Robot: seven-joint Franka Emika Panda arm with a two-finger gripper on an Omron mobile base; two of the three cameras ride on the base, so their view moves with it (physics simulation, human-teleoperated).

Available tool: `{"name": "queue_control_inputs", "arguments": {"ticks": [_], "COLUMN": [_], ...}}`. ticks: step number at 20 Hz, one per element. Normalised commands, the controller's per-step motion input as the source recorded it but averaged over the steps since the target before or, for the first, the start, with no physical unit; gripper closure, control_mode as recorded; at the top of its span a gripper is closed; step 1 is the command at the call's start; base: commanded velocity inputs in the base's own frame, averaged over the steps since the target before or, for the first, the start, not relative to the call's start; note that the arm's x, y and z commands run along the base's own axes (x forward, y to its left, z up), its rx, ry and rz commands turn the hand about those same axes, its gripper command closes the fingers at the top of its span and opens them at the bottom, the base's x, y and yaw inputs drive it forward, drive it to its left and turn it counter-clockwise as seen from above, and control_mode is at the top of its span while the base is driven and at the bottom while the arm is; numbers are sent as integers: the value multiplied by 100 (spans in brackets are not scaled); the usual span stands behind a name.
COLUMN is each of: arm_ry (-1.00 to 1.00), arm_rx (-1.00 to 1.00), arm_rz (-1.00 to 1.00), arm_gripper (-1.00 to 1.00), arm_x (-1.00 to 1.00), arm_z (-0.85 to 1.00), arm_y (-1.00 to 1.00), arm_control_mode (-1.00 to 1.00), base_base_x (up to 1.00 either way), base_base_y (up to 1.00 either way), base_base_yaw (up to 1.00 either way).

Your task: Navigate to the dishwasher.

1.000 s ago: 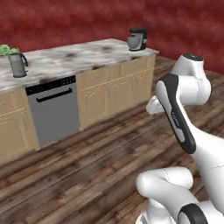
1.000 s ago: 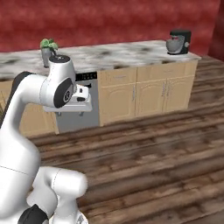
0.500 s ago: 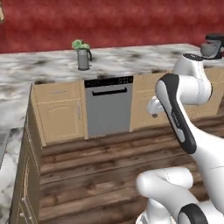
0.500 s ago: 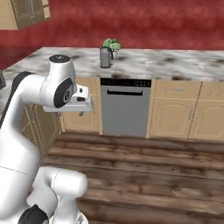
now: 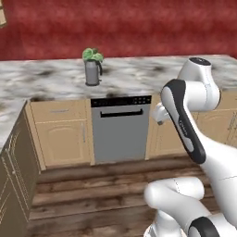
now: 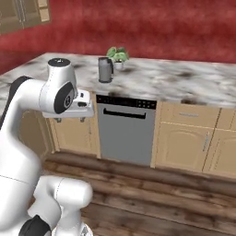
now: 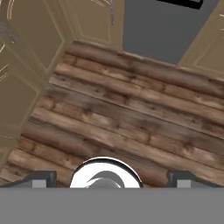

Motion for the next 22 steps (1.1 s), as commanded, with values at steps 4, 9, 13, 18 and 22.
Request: {"name": "queue_control_inputs", "arguments": {"ticks": [4,9,13,18,22], "arm_ry": [0,0,0,0,0], "arm_rx": [0,0,0,0,0], "arm_rz": [0,0,0,0,0], "arm_gripper": [-100,-100,-100,-100,-100], "arm_x": [0,0,0,0,0], "arm_z": [0,0,0,0,0], "arm_y": [0,0,0,0,0], "arm_control_mode": [100,100,100,100,100], "base_base_x": [100,100,100,100,91], "base_base_y": [-60,-48,-38,-7,7], "base_base_yaw": [21,16,11,1,-3]}}
